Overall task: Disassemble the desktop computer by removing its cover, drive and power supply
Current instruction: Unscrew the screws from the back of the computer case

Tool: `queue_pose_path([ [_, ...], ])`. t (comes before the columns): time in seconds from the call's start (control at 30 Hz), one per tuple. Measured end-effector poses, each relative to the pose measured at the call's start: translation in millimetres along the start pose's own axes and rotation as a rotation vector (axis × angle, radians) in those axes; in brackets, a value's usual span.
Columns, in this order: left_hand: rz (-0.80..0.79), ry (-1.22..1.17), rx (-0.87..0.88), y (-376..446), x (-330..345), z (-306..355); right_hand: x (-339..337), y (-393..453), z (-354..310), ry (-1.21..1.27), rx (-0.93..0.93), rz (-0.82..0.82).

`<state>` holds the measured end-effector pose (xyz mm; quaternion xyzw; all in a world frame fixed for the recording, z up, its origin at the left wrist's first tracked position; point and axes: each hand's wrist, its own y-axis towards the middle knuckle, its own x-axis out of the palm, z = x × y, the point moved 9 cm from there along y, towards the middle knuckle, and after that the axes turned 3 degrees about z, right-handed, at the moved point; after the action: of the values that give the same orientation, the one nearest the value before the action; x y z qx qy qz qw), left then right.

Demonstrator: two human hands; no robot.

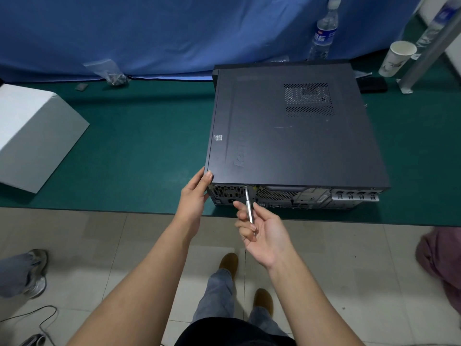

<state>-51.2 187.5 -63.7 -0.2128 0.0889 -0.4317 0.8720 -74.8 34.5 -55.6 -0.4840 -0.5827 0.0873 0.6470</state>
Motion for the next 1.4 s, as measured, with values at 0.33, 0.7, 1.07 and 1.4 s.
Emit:
queue_pose_path([
  [0.33, 0.001, -0.008, 0.004, 0, 0, 0, -13, 0, -12, -0.217, -0.302, 0.204],
  [0.7, -0.002, 0.001, 0.008, -2, 1, 2, -4, 0, -4, -0.016, -0.051, 0.089],
  [1.07, -0.005, 0.007, 0.002, -3, 1, 3, -12, 2, -15, -0.273, -0.321, 0.172],
  [1.4, -0.003, 0.018, -0.003, -3, 1, 3, -4, -1, -9, -0.109, -0.103, 0.102],
])
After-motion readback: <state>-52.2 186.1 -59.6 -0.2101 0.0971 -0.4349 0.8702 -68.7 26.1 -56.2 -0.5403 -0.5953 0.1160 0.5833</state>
